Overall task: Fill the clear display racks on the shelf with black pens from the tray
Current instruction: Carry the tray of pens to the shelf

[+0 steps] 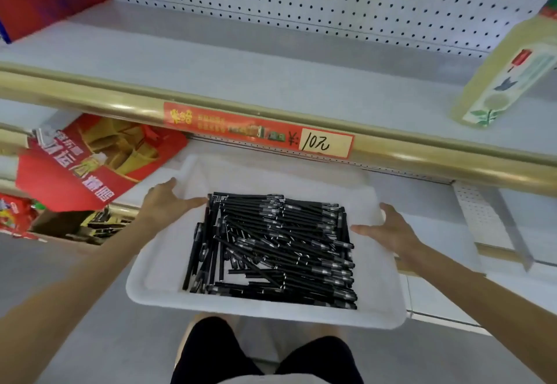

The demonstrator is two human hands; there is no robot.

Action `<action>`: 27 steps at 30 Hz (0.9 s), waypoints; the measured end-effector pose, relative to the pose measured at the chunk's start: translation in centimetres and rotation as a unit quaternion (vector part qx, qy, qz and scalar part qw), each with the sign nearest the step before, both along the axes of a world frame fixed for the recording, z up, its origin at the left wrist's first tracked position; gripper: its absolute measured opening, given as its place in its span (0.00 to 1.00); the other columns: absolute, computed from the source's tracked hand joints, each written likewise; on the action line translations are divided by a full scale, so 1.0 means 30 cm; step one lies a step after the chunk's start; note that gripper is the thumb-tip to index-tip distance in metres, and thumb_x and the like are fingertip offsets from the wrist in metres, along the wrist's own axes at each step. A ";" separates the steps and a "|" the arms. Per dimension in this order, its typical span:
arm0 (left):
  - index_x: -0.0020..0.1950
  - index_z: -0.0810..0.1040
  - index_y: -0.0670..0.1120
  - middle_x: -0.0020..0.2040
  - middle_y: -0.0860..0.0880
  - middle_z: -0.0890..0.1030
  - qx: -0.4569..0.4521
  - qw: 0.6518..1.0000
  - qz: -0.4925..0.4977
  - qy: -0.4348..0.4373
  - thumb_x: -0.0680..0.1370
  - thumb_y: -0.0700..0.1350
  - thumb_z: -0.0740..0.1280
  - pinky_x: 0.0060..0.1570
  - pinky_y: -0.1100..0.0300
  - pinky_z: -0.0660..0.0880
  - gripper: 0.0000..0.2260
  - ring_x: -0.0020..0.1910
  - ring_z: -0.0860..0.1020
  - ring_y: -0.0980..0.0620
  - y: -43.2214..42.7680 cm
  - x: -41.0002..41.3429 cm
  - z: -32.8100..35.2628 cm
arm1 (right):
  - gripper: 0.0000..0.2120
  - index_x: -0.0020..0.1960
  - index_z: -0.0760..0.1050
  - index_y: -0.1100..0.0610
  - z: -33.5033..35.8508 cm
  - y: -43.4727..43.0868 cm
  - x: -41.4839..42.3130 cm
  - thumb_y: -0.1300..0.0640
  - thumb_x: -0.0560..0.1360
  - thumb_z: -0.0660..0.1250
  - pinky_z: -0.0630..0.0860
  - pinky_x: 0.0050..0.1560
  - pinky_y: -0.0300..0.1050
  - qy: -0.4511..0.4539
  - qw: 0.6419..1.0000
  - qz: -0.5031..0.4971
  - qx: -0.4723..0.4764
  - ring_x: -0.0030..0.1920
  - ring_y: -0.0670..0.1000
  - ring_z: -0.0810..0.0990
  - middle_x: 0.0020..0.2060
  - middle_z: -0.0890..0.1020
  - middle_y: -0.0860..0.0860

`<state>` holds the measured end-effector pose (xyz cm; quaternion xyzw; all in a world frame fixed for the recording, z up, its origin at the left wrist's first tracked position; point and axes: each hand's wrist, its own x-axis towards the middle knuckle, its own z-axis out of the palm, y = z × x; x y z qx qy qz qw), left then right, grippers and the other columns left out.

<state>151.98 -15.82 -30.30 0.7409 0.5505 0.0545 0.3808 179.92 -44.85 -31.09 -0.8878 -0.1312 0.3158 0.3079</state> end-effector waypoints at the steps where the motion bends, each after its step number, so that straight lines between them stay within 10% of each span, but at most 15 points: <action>1: 0.77 0.59 0.40 0.74 0.41 0.65 0.006 1.000 -0.012 -0.002 0.70 0.56 0.75 0.70 0.49 0.61 0.43 0.73 0.62 0.41 0.015 0.007 -0.017 | 0.47 0.77 0.54 0.53 -0.017 0.007 0.006 0.49 0.67 0.78 0.72 0.64 0.52 -0.008 1.000 0.002 0.000 0.66 0.58 0.71 0.70 0.69 0.54; 12: 0.73 0.67 0.49 0.67 0.46 0.76 0.074 0.993 -0.096 -0.009 0.49 0.77 0.69 0.64 0.46 0.72 0.58 0.64 0.74 0.43 0.191 0.080 -0.172 | 0.41 0.71 0.64 0.52 -0.174 0.048 0.069 0.45 0.64 0.78 0.76 0.57 0.54 -0.055 0.997 -0.028 0.041 0.54 0.55 0.79 0.56 0.79 0.51; 21: 0.51 0.82 0.54 0.46 0.54 0.84 0.122 0.983 -0.118 -0.075 0.48 0.72 0.70 0.56 0.49 0.77 0.36 0.49 0.81 0.49 0.246 0.193 -0.287 | 0.30 0.62 0.66 0.49 -0.280 0.063 0.141 0.45 0.66 0.77 0.70 0.36 0.39 -0.109 0.991 -0.026 0.066 0.43 0.43 0.77 0.43 0.76 0.42; 27: 0.52 0.82 0.49 0.47 0.48 0.84 0.140 0.979 -0.109 -0.097 0.50 0.71 0.72 0.50 0.49 0.78 0.38 0.47 0.81 0.46 0.265 0.229 -0.338 | 0.17 0.48 0.72 0.44 -0.330 0.081 0.183 0.44 0.65 0.76 0.76 0.44 0.46 -0.115 0.990 -0.008 0.079 0.44 0.47 0.80 0.43 0.80 0.45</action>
